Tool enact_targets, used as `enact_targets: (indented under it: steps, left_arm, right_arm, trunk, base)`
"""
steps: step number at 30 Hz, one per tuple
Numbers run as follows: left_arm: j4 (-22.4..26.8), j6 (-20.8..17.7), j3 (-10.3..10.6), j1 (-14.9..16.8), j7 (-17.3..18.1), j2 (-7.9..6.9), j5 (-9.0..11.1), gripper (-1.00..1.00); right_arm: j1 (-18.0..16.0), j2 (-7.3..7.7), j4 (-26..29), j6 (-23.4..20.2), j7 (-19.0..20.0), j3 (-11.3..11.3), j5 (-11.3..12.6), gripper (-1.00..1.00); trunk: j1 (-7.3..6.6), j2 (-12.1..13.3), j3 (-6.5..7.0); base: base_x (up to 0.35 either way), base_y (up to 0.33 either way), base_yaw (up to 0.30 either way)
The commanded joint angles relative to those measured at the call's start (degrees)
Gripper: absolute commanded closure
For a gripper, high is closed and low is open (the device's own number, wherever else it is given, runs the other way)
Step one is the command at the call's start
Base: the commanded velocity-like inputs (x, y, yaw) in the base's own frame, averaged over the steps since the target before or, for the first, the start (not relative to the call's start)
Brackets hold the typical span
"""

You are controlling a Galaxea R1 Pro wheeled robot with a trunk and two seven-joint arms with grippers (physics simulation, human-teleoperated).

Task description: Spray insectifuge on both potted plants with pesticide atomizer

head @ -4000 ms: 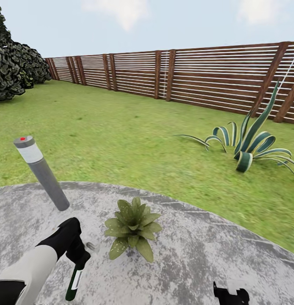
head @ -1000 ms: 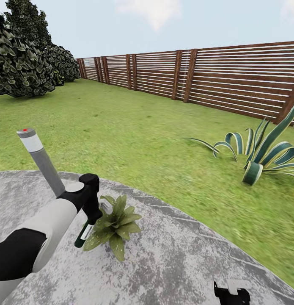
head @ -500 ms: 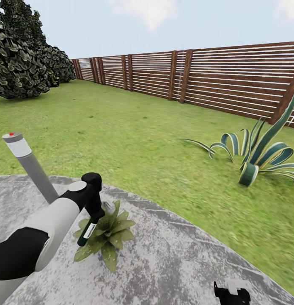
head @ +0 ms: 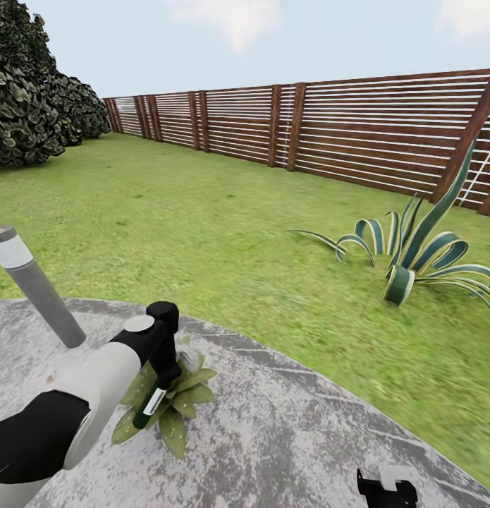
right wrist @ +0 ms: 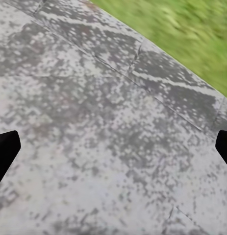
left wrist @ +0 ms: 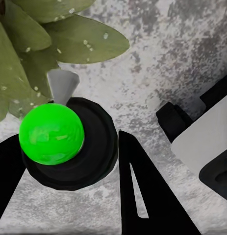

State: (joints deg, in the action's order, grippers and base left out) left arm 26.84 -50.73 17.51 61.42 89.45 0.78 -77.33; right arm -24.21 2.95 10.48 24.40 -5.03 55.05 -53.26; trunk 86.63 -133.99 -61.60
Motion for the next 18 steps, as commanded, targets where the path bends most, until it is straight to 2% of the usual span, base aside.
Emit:
enact_targets:
  steps: [1, 6, 11, 14, 18]
  left_arm:
    - [0.06, -0.59, 0.23, -0.11, 0.55, -0.17, -0.45, 1.0]
    - [-0.02, -0.68, 0.33, -0.69, 0.55, -0.68, -0.29, 1.0]
    - [-0.12, -0.83, -0.05, -1.16, 0.55, -0.34, -0.28, 1.0]
    - [-0.07, -0.86, -0.19, -1.25, 0.55, -0.12, -0.29, 1.0]
    - [-0.15, -0.88, -0.34, -1.32, 0.55, -0.58, -0.34, 1.0]
  right_arm:
    - [-0.05, 0.02, -0.1, 0.21, -0.33, 0.32, -0.63, -1.0]
    - [-0.05, 0.03, -0.1, 0.21, -0.33, 0.32, -0.63, -1.0]
    - [-0.05, 0.03, -0.1, 0.21, -0.33, 0.32, -0.61, -1.0]
    - [-0.05, 0.03, -0.1, 0.22, -0.33, 0.32, -0.61, -1.0]
    - [-0.05, 0.03, -0.1, 0.22, -0.33, 0.32, -0.61, -1.0]
  trunk:
    - [-0.01, -0.02, -0.05]
    - [-0.01, -0.02, -0.05]
    - [-0.01, -0.02, -0.05]
    - [-0.01, -0.02, -0.05]
    - [-0.01, -0.02, -0.05]
  base:
    - [0.0, 0.0, -0.003]
    - [0.0, 0.0, 0.0]
    - [0.0, -0.003, 0.0]
    - [0.0, -0.164, 0.0]
    - [0.0, -0.075, 0.0]
